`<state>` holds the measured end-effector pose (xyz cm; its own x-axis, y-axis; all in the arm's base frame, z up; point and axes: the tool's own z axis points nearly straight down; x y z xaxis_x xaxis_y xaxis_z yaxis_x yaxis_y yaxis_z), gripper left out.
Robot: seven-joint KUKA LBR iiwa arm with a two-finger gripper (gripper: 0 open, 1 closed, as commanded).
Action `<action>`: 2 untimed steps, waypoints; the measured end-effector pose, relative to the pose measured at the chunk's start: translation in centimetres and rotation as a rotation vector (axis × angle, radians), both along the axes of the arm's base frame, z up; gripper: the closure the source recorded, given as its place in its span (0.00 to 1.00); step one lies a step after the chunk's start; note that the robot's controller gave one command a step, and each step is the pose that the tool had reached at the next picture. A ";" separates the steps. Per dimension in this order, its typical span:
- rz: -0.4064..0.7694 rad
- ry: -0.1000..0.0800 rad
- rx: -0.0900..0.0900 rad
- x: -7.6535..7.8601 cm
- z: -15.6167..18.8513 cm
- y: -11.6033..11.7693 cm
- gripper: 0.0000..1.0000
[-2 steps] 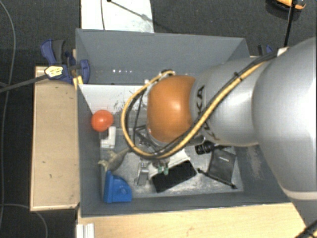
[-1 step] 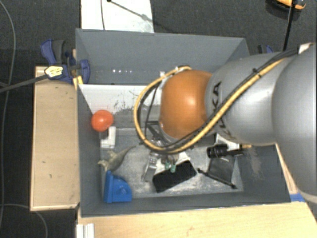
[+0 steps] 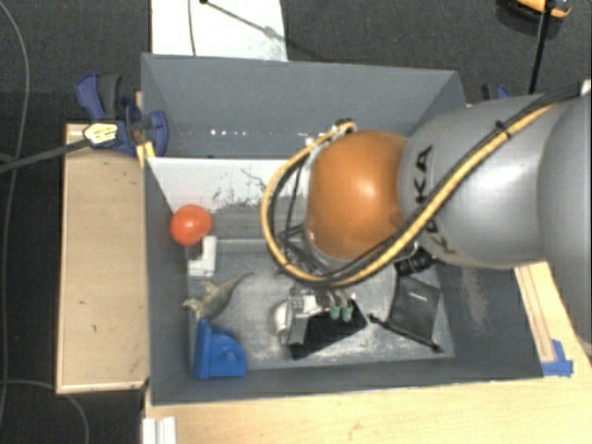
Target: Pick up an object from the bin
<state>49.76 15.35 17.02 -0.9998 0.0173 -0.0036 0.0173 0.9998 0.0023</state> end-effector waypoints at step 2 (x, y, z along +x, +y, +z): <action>0.317 0.000 -0.005 3.7 -8.6 -5.8 0.00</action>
Offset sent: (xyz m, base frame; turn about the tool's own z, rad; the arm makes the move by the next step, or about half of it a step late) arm 0.0224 -0.0444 -0.0976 -0.3821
